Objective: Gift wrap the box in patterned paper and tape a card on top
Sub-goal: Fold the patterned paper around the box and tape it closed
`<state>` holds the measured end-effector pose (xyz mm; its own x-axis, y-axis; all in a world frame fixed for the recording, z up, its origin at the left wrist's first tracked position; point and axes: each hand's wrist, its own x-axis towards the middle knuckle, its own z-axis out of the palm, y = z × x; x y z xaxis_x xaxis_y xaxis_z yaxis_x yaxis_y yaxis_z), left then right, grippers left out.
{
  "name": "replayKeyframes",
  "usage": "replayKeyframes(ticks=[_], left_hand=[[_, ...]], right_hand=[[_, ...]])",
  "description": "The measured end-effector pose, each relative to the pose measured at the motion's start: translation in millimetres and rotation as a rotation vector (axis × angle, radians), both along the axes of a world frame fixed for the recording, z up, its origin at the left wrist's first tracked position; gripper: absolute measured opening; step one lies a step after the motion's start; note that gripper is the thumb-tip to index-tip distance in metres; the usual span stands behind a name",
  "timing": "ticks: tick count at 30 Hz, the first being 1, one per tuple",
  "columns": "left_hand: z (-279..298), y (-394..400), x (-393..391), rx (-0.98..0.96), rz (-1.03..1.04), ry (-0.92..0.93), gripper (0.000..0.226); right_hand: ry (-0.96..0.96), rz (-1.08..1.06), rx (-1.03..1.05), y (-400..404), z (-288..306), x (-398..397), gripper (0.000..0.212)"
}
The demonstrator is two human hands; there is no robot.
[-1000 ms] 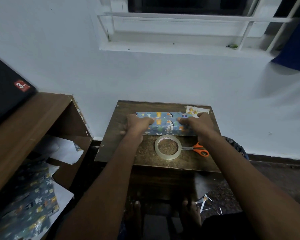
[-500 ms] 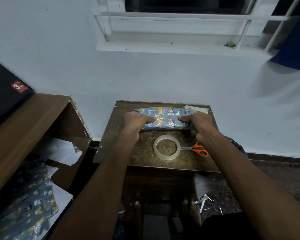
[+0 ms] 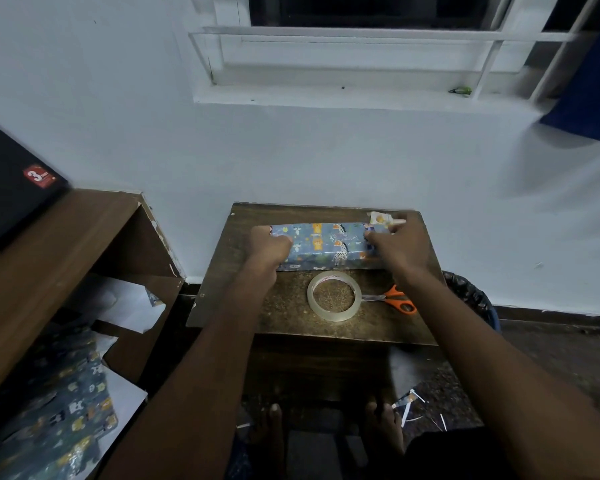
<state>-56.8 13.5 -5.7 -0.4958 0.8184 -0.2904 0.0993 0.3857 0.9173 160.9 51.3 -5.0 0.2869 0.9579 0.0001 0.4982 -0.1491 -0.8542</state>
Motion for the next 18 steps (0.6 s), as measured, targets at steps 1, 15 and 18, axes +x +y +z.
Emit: replayKeyframes(ticks=[1,15,18], left_hand=[[0,0,1,-0.001,-0.003,0.016,0.02],[-6,6,2,-0.055,-0.019,-0.093,0.035],[-6,5,2,-0.056,-0.03,-0.107,0.033]], right_hand=[[-0.179,0.064,0.138,0,1,0,0.058],[-0.506,0.61,0.097,6,-3,-21,0.06],[-0.518,0.621,0.074,5,-3,-23,0.058]])
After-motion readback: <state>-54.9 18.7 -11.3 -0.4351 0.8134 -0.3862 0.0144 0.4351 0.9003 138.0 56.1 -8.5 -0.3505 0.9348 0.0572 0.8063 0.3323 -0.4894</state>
